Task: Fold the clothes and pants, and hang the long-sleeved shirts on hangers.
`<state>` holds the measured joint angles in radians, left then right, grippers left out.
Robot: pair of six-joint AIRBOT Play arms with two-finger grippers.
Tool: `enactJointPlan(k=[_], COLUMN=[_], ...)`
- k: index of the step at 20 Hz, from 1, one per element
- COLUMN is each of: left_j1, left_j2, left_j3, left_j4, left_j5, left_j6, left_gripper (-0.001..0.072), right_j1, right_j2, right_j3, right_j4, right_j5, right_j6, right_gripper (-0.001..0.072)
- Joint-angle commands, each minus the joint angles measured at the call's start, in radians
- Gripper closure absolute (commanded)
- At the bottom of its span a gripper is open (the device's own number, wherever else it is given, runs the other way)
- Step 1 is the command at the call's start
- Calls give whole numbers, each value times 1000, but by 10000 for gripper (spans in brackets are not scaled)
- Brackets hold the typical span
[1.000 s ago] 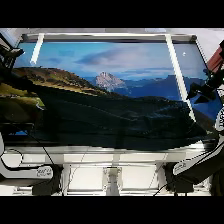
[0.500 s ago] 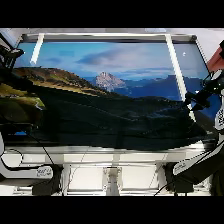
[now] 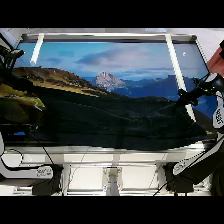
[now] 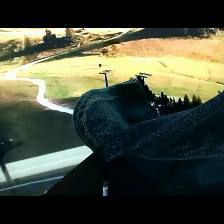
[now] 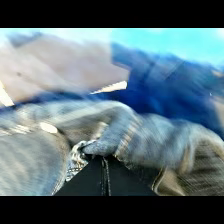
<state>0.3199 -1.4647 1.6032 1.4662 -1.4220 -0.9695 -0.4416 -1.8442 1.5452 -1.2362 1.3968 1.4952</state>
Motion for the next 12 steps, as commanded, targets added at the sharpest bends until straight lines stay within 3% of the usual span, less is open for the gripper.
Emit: enactJointPlan(k=[1,3,5,8,12], left_j1=[10,35,59,65,64], left_j2=[-1,-1,-1,-1,-11], left_j3=[3,3,3,3,3], left_j4=[29,75,74,72,67], left_j5=[30,93,140,212,307], left_j6=[-72,-224,-302,-311,-340], left_gripper=[686,686,685,685,685], right_j1=[20,27,31,33,33], right_j2=[0,20,56,87,78], right_j3=[40,98,143,175,174], right_j4=[133,224,267,271,171], right_j5=[-114,-219,-363,-476,-376], right_j6=[-60,-108,-110,-110,-110], right_gripper=[689,690,690,690,689])
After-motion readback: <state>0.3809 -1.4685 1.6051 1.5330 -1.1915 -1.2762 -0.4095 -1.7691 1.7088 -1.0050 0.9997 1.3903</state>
